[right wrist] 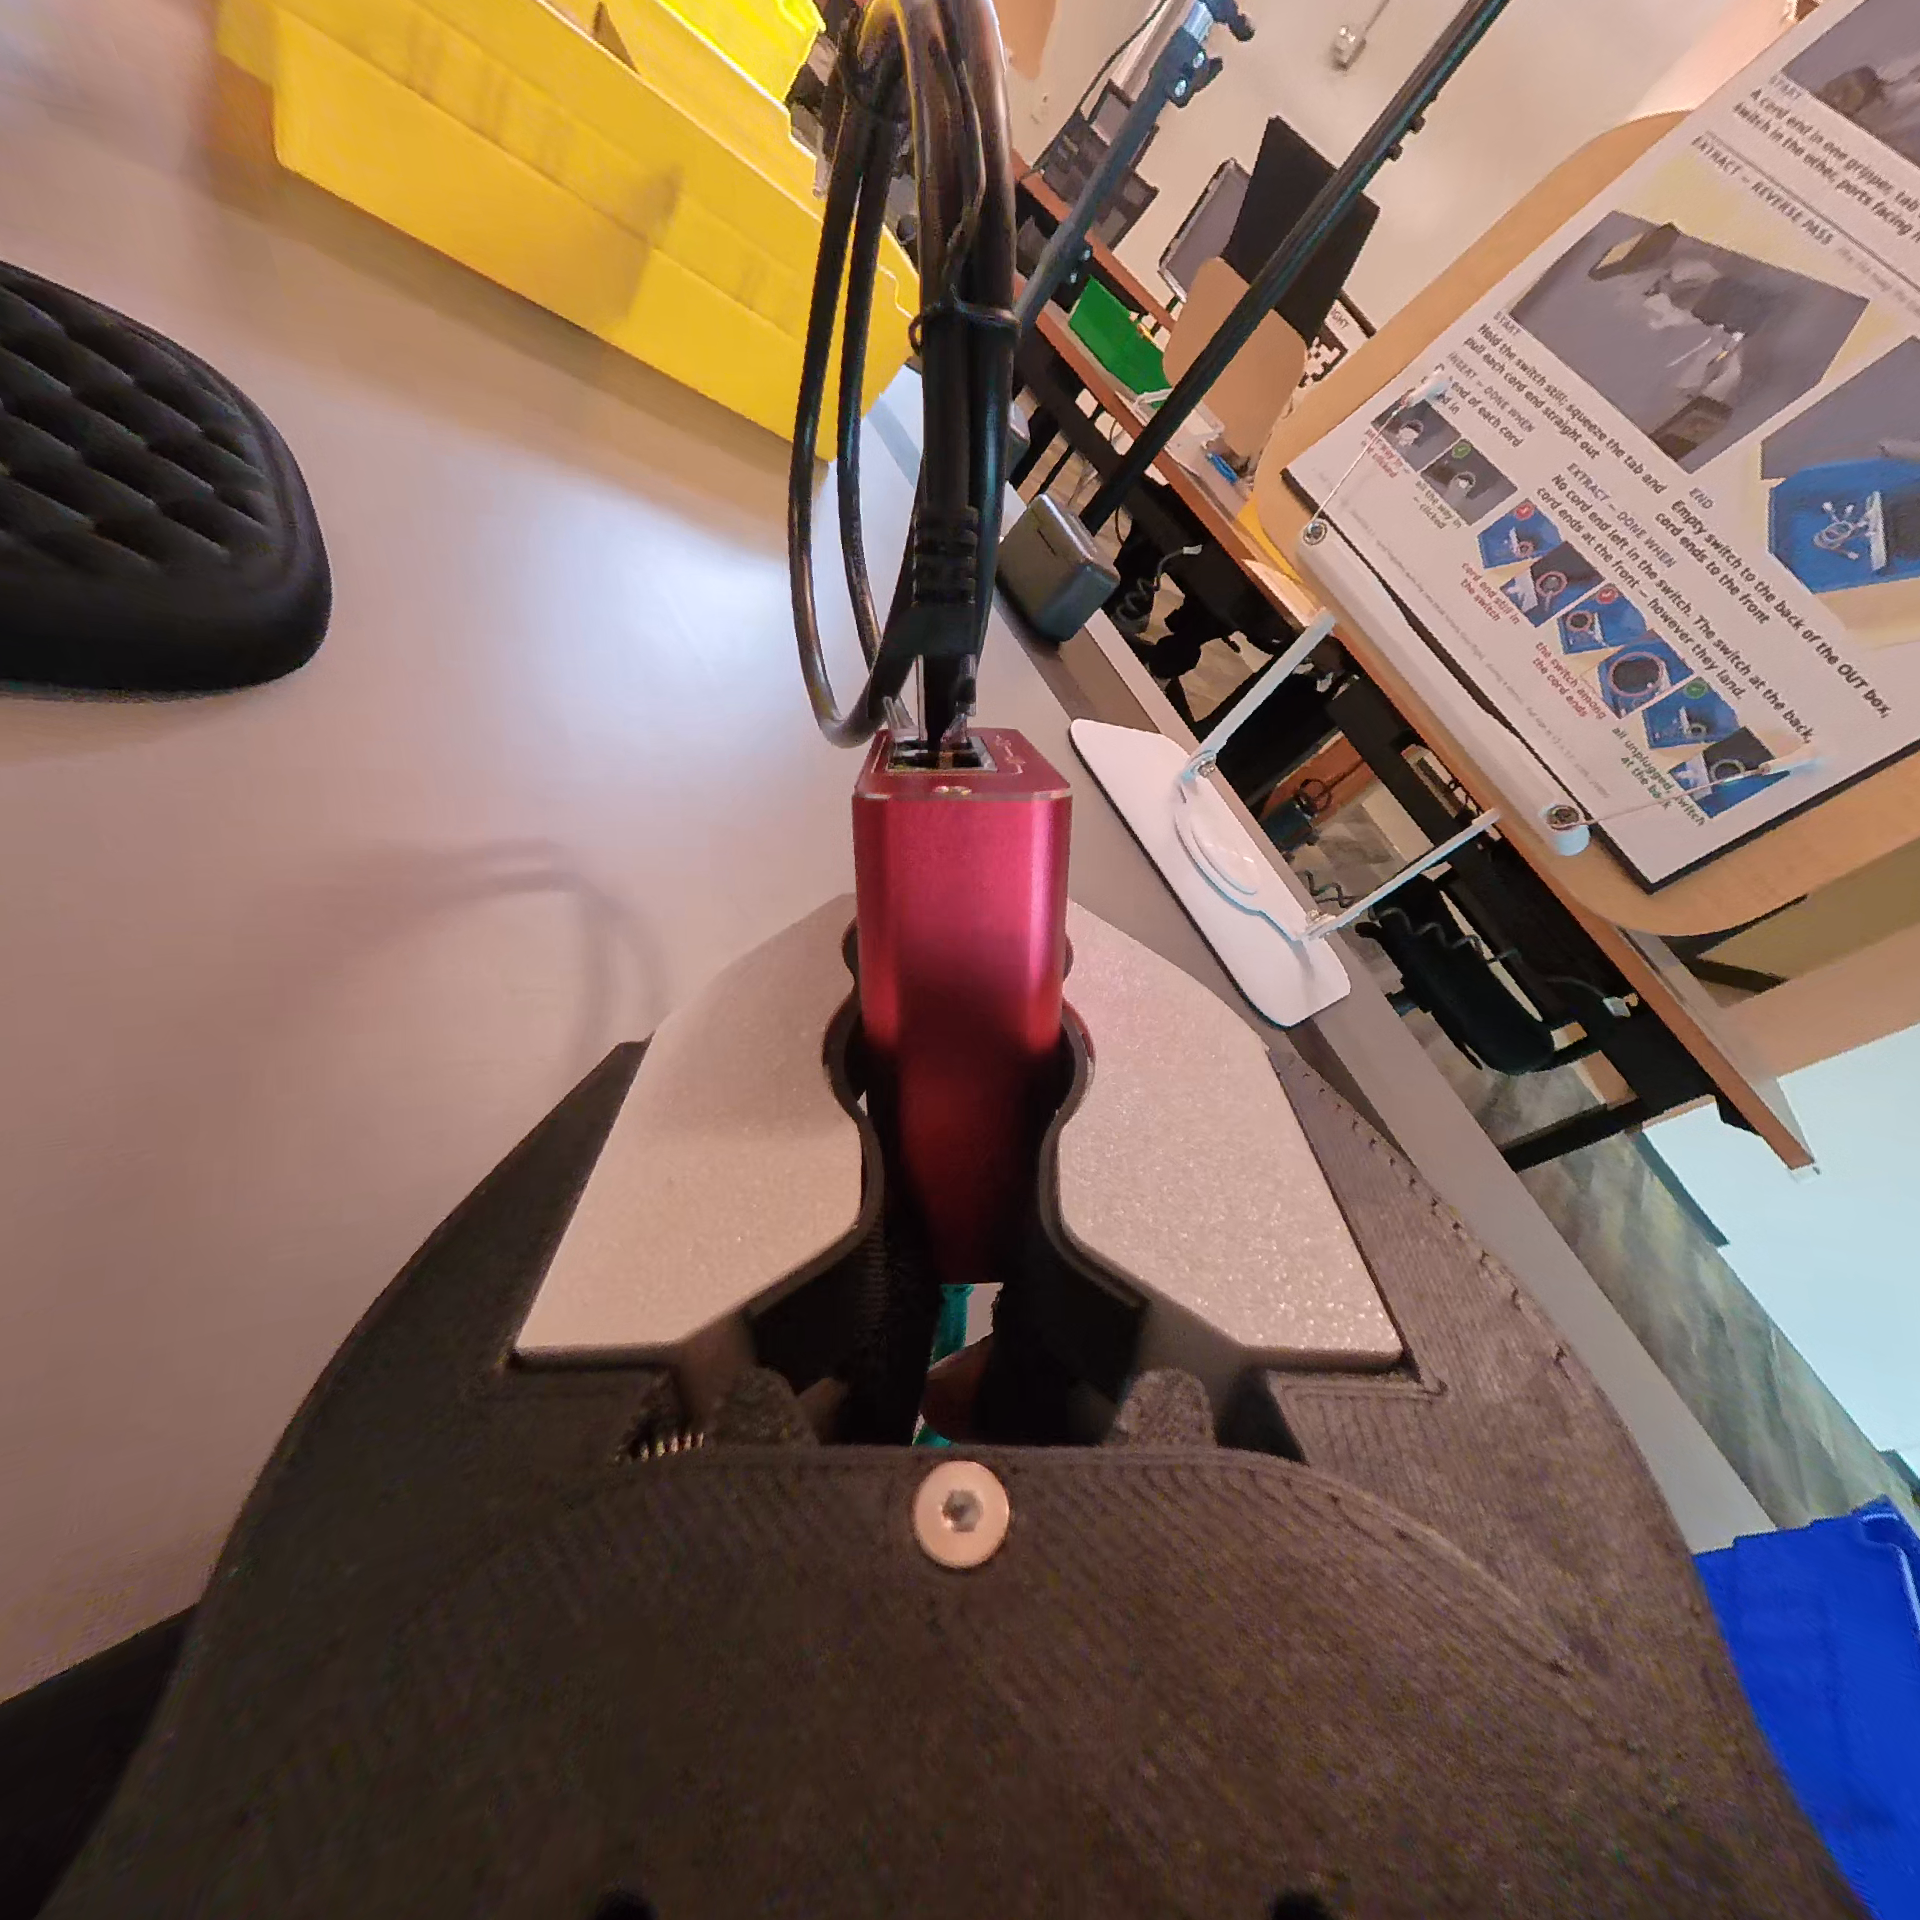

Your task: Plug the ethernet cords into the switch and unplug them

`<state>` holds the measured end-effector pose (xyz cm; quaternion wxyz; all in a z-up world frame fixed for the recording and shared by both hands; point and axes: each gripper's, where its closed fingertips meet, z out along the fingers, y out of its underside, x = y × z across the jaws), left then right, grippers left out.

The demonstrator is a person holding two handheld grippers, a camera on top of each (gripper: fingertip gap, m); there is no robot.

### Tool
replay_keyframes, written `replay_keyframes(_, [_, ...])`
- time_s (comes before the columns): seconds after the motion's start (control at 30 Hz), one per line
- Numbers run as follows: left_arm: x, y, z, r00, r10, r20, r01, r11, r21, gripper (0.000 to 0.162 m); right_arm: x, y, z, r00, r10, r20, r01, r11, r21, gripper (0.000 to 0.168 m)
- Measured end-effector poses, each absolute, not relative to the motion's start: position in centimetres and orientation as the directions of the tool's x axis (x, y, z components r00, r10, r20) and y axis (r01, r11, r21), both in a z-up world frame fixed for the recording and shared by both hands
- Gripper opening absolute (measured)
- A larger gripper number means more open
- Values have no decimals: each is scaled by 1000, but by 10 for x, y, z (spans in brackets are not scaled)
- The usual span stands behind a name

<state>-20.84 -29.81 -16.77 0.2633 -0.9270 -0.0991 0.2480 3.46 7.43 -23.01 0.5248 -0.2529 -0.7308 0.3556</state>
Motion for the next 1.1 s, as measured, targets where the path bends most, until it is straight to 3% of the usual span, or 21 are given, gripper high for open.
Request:
replay_keyframes(0.23, [-159, -295, -72, 682, 314, -660, -126, -839, -529, 5, 38, 76, -222, -304, 768, 564, -28, 585, -811, 29])
replay_keyframes(0.37, [-99, -269, -52, 719, 193, -668, -238, -835, -496, 5, 38, 80, -220, -293, 786, 545, -22, 564, -825, 29])
replay_keyframes(0.53, [-34, -209, -124, 769, -114, -629, -366, -885, -287, 5, 38, 81, -218, -285, 794, 538, -23, 555, -832, 29])
replay_keyframes(0.63, [7, -177, -190, 810, -275, -518, -452, -855, -252, 5, 38, 82, -218, -282, 797, 535, -21, 552, -834, 29])
replay_keyframes(0.87, [31, -176, -290, 829, -403, -388, -484, -864, -136, 5, 37, 83, -219, -282, 796, 536, -17, 554, -832, 29])
replay_keyframes(1.03, [34, -172, -308, 839, -334, -430, -454, -865, -213, 10, 36, 81, -221, -291, 789, 541, -13, 563, -827, 29])
replay_keyframes(1.1, [29, -169, -303, 832, -282, -479, -443, -856, -266, 26, 36, 80, -222, -300, 786, 540, -12, 563, -826, 29])
